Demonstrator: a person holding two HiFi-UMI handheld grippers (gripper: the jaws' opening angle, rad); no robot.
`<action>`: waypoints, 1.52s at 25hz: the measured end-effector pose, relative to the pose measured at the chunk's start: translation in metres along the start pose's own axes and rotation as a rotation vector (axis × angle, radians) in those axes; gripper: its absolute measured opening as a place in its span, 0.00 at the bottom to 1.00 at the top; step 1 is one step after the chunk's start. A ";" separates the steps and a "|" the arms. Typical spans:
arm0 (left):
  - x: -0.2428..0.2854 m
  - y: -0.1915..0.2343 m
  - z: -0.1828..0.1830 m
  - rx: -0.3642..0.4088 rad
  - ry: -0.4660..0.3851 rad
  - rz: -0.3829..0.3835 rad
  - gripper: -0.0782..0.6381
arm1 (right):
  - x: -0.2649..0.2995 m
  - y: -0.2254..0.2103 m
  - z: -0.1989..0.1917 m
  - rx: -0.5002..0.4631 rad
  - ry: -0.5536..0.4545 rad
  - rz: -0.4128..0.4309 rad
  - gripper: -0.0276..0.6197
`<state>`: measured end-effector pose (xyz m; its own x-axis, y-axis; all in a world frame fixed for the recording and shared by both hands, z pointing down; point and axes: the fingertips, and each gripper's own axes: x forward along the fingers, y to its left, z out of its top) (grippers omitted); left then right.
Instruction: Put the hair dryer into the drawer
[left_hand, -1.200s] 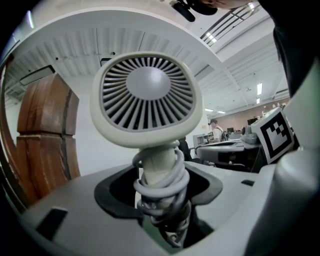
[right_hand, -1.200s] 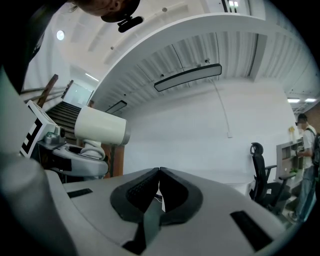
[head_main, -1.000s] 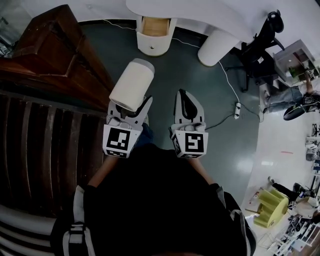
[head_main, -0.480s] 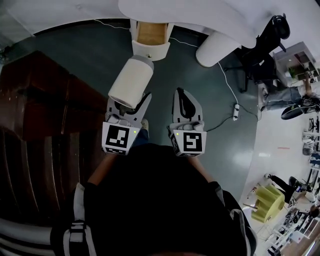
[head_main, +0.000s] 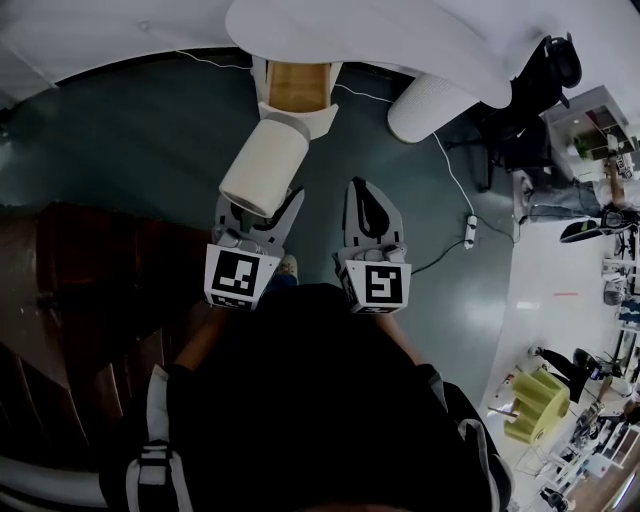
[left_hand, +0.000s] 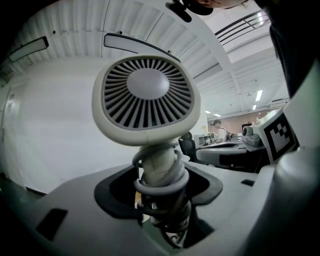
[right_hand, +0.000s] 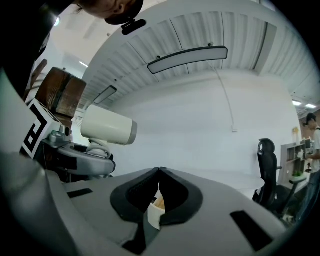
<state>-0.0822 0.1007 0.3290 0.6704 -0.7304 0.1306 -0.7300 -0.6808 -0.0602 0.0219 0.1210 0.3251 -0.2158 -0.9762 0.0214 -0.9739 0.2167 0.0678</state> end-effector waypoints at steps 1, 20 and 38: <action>0.003 0.003 0.000 0.003 -0.004 0.000 0.47 | 0.003 0.000 -0.001 -0.001 0.001 0.000 0.08; 0.046 0.041 0.001 -0.056 0.033 0.023 0.47 | 0.070 -0.015 0.001 0.001 0.004 0.053 0.08; 0.194 0.135 -0.009 -0.108 0.095 0.162 0.47 | 0.257 -0.092 -0.020 -0.019 0.112 0.228 0.08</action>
<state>-0.0518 -0.1331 0.3547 0.5312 -0.8180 0.2207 -0.8407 -0.5412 0.0180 0.0576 -0.1502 0.3439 -0.4195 -0.8955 0.1488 -0.8992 0.4324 0.0669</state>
